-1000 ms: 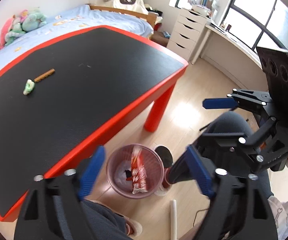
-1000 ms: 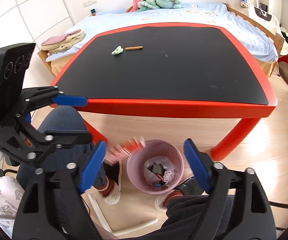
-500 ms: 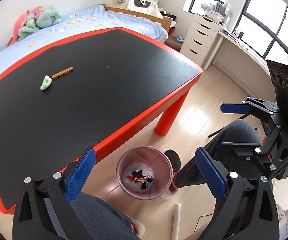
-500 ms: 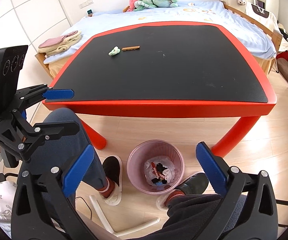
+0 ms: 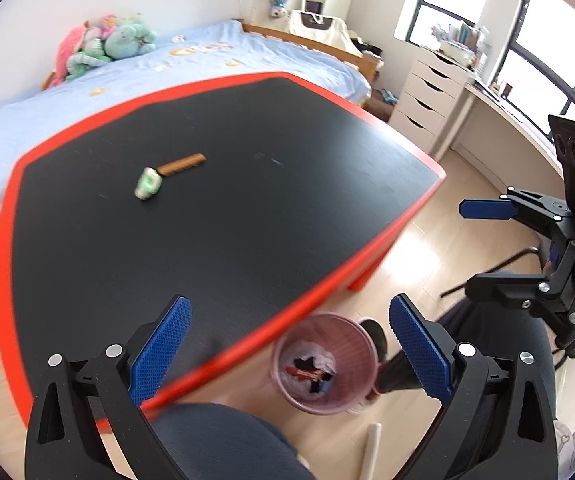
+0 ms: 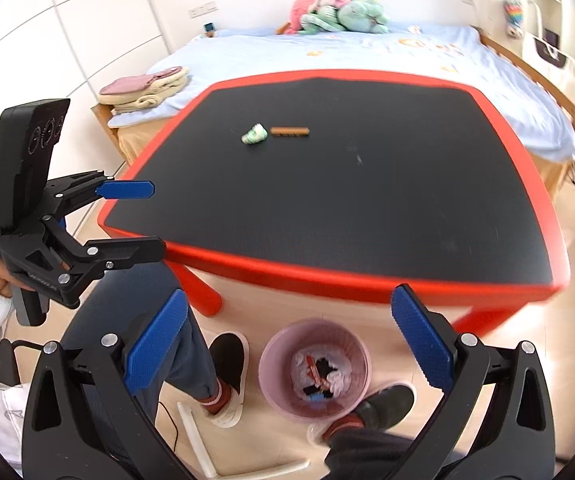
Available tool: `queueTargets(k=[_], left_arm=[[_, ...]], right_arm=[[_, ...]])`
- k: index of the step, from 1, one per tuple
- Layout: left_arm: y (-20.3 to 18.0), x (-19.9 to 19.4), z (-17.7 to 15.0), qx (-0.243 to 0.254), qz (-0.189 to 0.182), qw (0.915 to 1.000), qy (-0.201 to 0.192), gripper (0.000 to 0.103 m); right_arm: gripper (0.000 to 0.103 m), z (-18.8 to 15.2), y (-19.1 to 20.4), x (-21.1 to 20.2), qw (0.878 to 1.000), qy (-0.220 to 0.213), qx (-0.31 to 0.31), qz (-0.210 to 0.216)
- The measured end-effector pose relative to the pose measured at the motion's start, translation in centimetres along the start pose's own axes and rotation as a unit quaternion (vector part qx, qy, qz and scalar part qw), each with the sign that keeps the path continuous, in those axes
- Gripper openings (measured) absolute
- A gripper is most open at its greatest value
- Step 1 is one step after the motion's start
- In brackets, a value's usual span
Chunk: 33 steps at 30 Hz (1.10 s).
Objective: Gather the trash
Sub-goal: 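Move both tools back over the table toward the fluffy item and wooden stick, then grasp the green-and-white fluffy item with the left tool while the right tool grasps the wooden stick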
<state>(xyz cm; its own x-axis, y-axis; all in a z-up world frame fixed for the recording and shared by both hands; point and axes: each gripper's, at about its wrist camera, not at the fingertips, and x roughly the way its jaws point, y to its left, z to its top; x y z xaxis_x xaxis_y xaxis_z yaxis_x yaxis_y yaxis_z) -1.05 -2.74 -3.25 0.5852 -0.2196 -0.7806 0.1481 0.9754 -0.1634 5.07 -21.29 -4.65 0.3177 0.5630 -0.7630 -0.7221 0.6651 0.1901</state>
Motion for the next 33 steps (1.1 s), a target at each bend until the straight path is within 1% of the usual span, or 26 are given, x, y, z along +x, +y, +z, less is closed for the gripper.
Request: queueTargets(k=[4, 10, 15, 19, 27, 29, 31, 33], left_arm=[[2.0, -0.1, 1.3, -0.009, 0.017, 0.9998, -0.01, 0.095], [5.3, 1.1, 3.8, -0.018, 0.041, 0.9989, -0.011, 0.095], [7.7, 2.7, 5.5, -0.025, 0.047, 0.9986, -0.004, 0.095], [9.3, 4.2, 6.4, -0.028, 0.049, 0.9984, 0.006, 0.095], [12.2, 7.5, 7.8, -0.023, 0.045, 0.9984, 0.025, 0.095], [12.8, 8.4, 7.9, -0.021, 0.045, 0.9983, 0.03, 0.095], [13.2, 9.1, 7.9, -0.021, 0.043, 0.9983, 0.034, 0.095], [13.5, 9.7, 8.0, -0.019, 0.046, 0.9981, 0.037, 0.095]], right_arm=[[0.1, 3.1, 0.0, 1.2, 0.999, 0.0, -0.035, 0.008], [0.1, 7.3, -0.4, 4.1, 0.996, 0.007, -0.081, 0.021], [0.1, 10.8, -1.0, 7.0, 0.992, 0.009, -0.125, 0.03], [0.1, 13.1, -1.3, 9.9, 0.986, 0.022, -0.163, 0.043], [0.1, 16.2, -2.5, 16.2, 0.975, 0.051, -0.206, 0.059], [0.098, 16.9, -2.6, 17.6, 0.972, 0.056, -0.221, 0.062], [0.091, 17.5, -2.7, 19.1, 0.968, 0.065, -0.233, 0.07], [0.085, 17.9, -2.6, 20.3, 0.965, 0.069, -0.241, 0.071]])
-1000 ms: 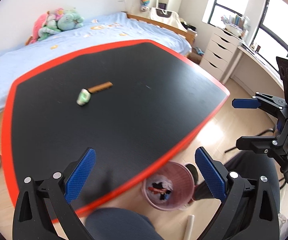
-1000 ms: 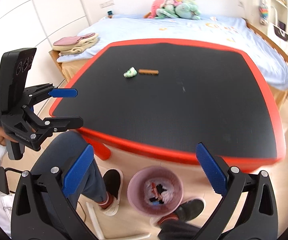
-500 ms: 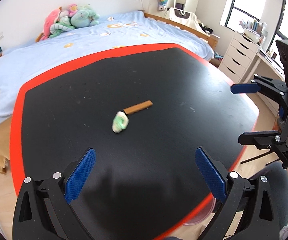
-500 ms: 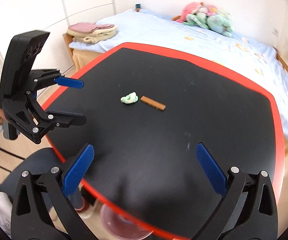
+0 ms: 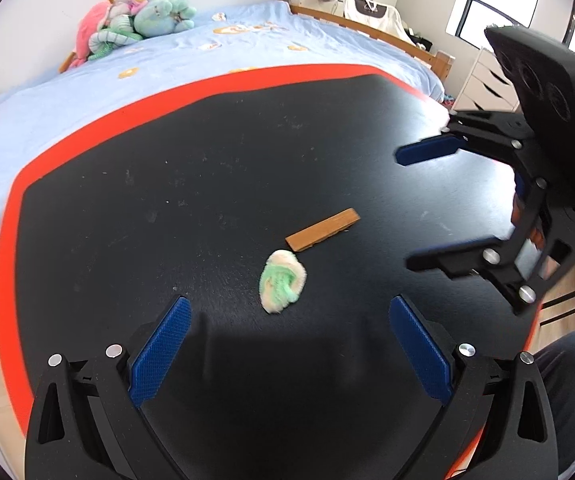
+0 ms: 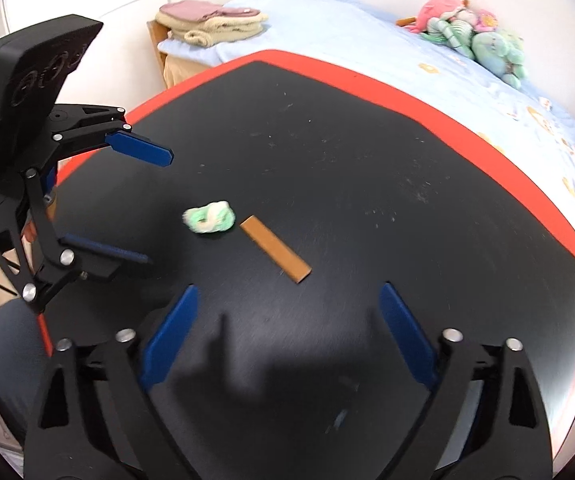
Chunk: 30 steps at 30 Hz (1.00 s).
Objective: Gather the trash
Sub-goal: 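Grasp the green-and-white fluffy item with the left tool while the right tool grasps the wooden stick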
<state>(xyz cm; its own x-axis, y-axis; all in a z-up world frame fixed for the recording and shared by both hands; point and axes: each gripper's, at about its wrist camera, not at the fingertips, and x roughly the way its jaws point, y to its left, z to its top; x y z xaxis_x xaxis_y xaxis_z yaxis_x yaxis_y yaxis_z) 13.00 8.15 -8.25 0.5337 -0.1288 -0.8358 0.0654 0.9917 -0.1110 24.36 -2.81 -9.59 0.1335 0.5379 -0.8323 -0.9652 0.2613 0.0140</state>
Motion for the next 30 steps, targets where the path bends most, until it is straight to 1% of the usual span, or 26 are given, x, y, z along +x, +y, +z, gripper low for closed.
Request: queueTargets(k=[3, 5, 8, 9, 11, 13, 14, 15, 16, 17, 19, 24, 30], left_arm=[[0.4, 0.8, 0.0, 0.002, 0.0, 1.0, 0.003, 0.095], [0.5, 1.4, 0.0, 0.002, -0.002, 1.0, 0.003, 0.093], [0.5, 2.0, 0.1, 0.005, 0.0, 1.0, 0.006, 0.077], [0.4, 2.2, 0.1, 0.006, 0.002, 1.0, 0.006, 0.073], [0.3, 2.2, 0.2, 0.011, 0.007, 0.9999, 0.0, 0.067], [0.2, 2.1, 0.2, 0.012, 0.011, 0.9999, -0.003, 0.057], [0.2, 2.0, 0.2, 0.013, 0.014, 0.9998, -0.004, 0.043], [0.3, 1.9, 0.2, 0.013, 0.016, 0.9998, -0.003, 0.031], [0.2, 1.8, 0.2, 0.015, 0.016, 0.9998, -0.001, 0.026], [0.1, 1.8, 0.1, 0.017, 0.018, 0.9997, 0.002, 0.017], [-0.1, 1.8, 0.0, 0.017, 0.017, 0.9997, 0.004, 0.016], [-0.4, 1.4, 0.0, 0.015, 0.018, 0.9997, 0.004, 0.015], [-2.0, -0.9, 0.0, 0.021, 0.015, 0.9996, -0.008, 0.015]], right_arm=[[0.076, 0.7, -0.3, 1.6, 1.0, 0.005, -0.012, 0.008], [0.075, 1.1, -0.2, 2.5, 1.0, 0.006, -0.021, 0.016], [0.063, 1.5, 0.0, 3.6, 0.999, 0.006, -0.029, 0.027], [0.056, 1.6, 0.1, 3.9, 0.999, 0.009, -0.031, 0.028], [0.049, 1.7, 0.3, 4.1, 0.999, 0.003, -0.04, 0.028], [0.035, 1.8, 0.3, 4.1, 0.999, 0.001, -0.039, 0.027], [0.031, 1.8, 0.3, 4.0, 0.999, 0.001, -0.039, 0.027], [0.022, 1.8, 0.5, 3.9, 0.999, 0.001, -0.04, 0.028], [0.014, 1.8, 0.6, 3.9, 0.999, 0.002, -0.042, 0.027], [0.011, 1.7, 0.9, 3.8, 0.999, 0.004, -0.044, 0.026], [0.011, 1.6, 1.1, 3.7, 0.999, 0.006, -0.042, 0.02], [0.011, 1.2, 1.2, 3.2, 1.0, 0.011, -0.003, 0.008], [0.011, -0.3, 2.2, 0.3, 0.999, -0.002, 0.044, -0.01]])
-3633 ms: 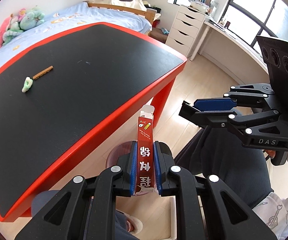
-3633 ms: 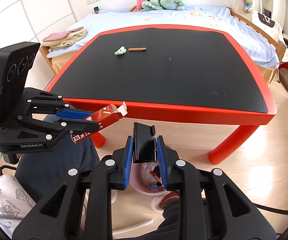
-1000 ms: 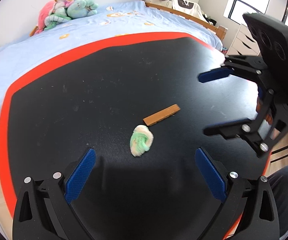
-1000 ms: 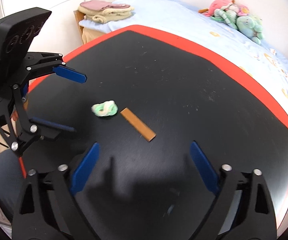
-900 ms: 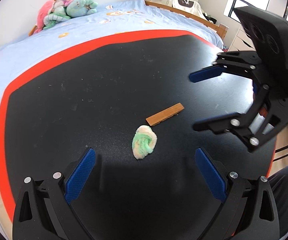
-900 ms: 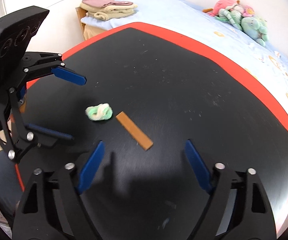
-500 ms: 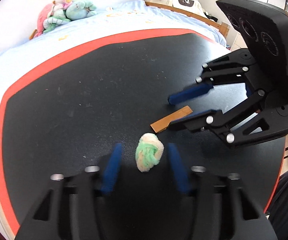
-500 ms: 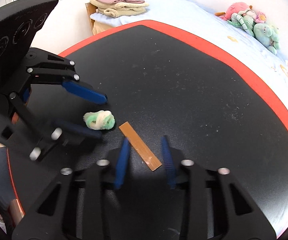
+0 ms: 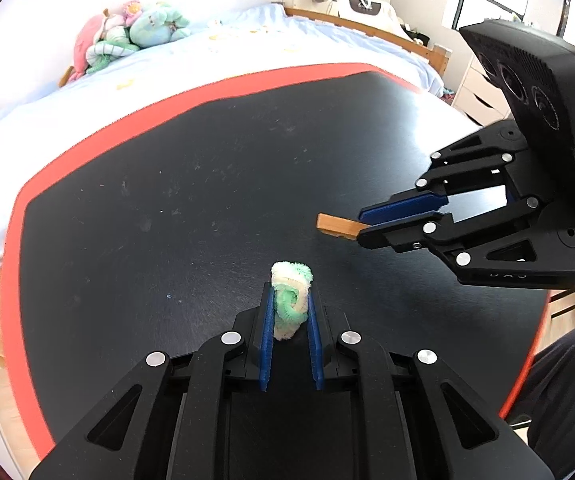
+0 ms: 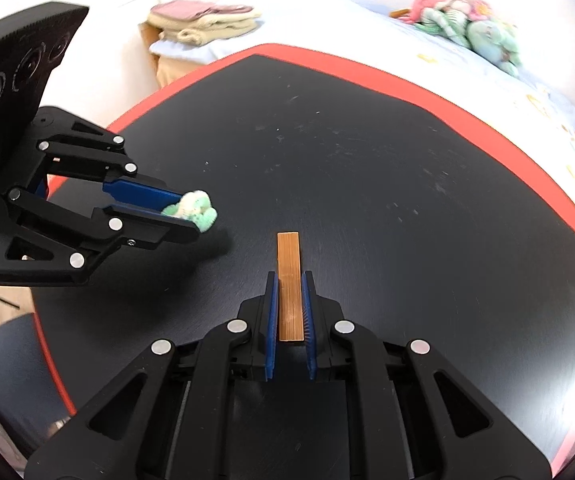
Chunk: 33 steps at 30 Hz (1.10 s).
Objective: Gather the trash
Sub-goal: 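Grasp the green-and-white fluffy item with the left tool while the right tool grasps the wooden stick, then carry the fluffy item and wooden stick with both tools over the wastebasket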
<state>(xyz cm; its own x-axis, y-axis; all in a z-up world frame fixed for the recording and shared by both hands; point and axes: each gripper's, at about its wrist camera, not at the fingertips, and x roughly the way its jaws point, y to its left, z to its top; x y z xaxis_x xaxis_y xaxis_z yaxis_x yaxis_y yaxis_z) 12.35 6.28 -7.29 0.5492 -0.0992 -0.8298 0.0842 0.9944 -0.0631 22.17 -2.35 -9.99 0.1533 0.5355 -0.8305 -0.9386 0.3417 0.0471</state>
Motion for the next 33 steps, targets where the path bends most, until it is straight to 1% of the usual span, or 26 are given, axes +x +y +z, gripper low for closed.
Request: queueTargets(k=[6, 10, 19, 25, 27, 31, 33], left_arm=[[-2.7, -2.9, -0.4, 0.011, -0.011, 0.9998, -0.015, 0.015], [-5.1, -4.8, -0.9, 0.023, -0.02, 0.9992, -0.026, 0.015], [-9.5, -7.6, -2.8, 0.042, -0.046, 0.9974, -0.037, 0.015], [-12.3, -9.0, -5.1, 0.052, -0.066, 0.9958, -0.038, 0.015], [-12.9, -9.1, -5.7, 0.054, -0.07, 0.9954, -0.037, 0.015], [-14.0, -9.4, -7.2, 0.052, -0.081, 0.9948, -0.034, 0.015], [-14.7, -9.5, -7.9, 0.054, -0.085, 0.9944, -0.03, 0.015]], right_arm=[[0.011, -2.1, 1.3, -4.6, 0.998, -0.018, 0.048, -0.023], [0.011, -3.5, 2.4, -7.7, 0.996, -0.032, 0.072, -0.038], [0.011, -8.3, 5.4, -14.4, 0.988, -0.062, 0.12, -0.08], [0.011, -12.2, 8.0, -16.7, 0.982, -0.076, 0.15, -0.089], [0.011, -13.5, 8.8, -17.0, 0.981, -0.076, 0.155, -0.094], [0.011, -16.3, 10.2, -17.7, 0.978, -0.074, 0.17, -0.091], [0.011, -17.1, 10.7, -17.8, 0.977, -0.072, 0.178, -0.092]])
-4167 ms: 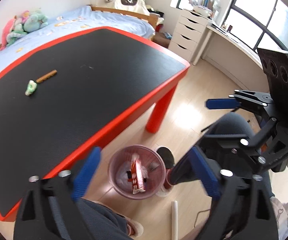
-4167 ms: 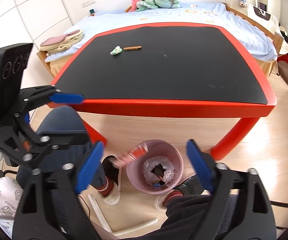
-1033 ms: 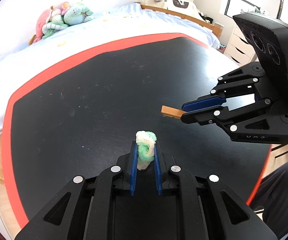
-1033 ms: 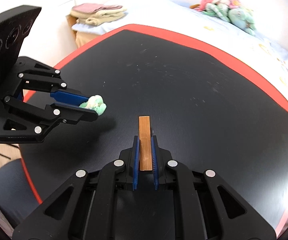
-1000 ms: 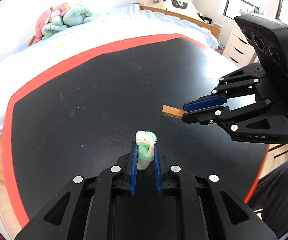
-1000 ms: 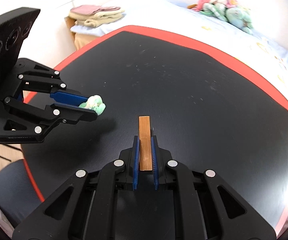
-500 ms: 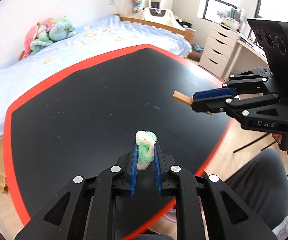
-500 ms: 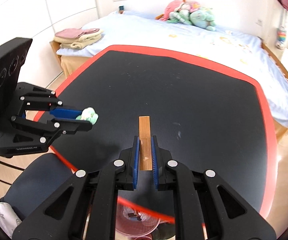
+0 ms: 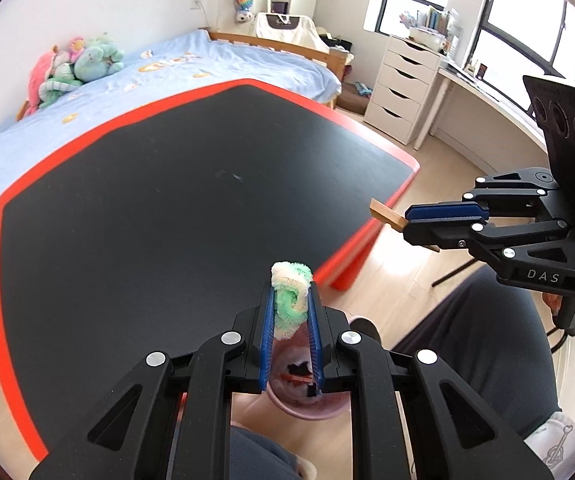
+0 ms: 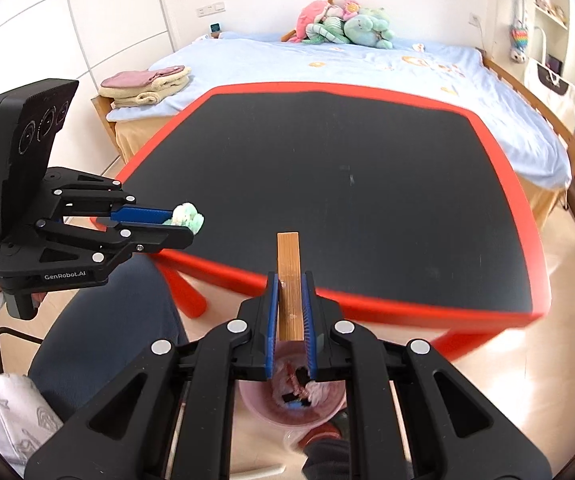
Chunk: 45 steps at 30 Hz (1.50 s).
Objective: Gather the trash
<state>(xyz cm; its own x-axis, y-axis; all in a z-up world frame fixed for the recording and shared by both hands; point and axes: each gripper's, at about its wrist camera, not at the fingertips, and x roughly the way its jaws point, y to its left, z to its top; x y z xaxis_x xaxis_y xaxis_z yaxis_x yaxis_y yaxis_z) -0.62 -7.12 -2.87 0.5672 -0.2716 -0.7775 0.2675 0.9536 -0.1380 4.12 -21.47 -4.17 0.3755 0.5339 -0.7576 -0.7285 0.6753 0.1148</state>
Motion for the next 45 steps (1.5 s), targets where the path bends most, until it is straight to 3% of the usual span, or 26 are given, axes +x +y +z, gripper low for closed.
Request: queueTargets(k=[10, 19, 23, 24, 25, 27, 28, 34, 45], left_arm=[[-3.0, 1.0, -2.4, 0.013, -0.023, 0.9993, 0.024, 0.015], [-3.7, 1.6, -2.6, 0.018, -0.035, 0.9987, 0.032, 0.015], [-3.9, 1.7, -2.6, 0.017, -0.043, 0.9985, 0.031, 0.022], [-3.8, 1.8, -2.6, 0.019, -0.042, 0.9985, 0.031, 0.032], [-3.8, 1.8, -2.6, 0.019, -0.038, 0.9987, 0.03, 0.053], [-3.6, 1.8, -2.7, 0.009, -0.034, 0.9991, 0.022, 0.079], [-3.5, 1.7, -2.7, 0.004, -0.031, 0.9993, 0.018, 0.088], [-2.7, 1.5, -3.0, -0.013, -0.017, 0.9996, 0.016, 0.095], [-1.6, 0.4, -3.3, -0.037, -0.006, 0.9993, 0.009, 0.095]], right_arm=[[0.011, -5.4, 0.3, -0.3, 0.999, 0.029, 0.031, -0.002], [0.011, -6.5, 0.4, -0.3, 0.999, 0.032, 0.036, 0.0], [0.012, -6.7, 0.2, -0.2, 0.999, 0.031, 0.042, 0.007], [0.02, -6.7, 0.1, -0.1, 0.999, 0.032, 0.042, 0.005], [0.043, -6.8, 0.1, -0.1, 0.999, 0.032, 0.043, 0.002], [0.076, -6.8, -0.3, -0.2, 0.998, 0.021, 0.051, 0.002], [0.084, -6.8, -0.3, -0.3, 0.998, 0.017, 0.054, 0.001], [0.098, -6.9, -0.9, 0.0, 0.997, 0.02, 0.076, -0.009], [0.1, -6.4, -1.0, 0.3, 0.995, 0.024, 0.096, -0.018]])
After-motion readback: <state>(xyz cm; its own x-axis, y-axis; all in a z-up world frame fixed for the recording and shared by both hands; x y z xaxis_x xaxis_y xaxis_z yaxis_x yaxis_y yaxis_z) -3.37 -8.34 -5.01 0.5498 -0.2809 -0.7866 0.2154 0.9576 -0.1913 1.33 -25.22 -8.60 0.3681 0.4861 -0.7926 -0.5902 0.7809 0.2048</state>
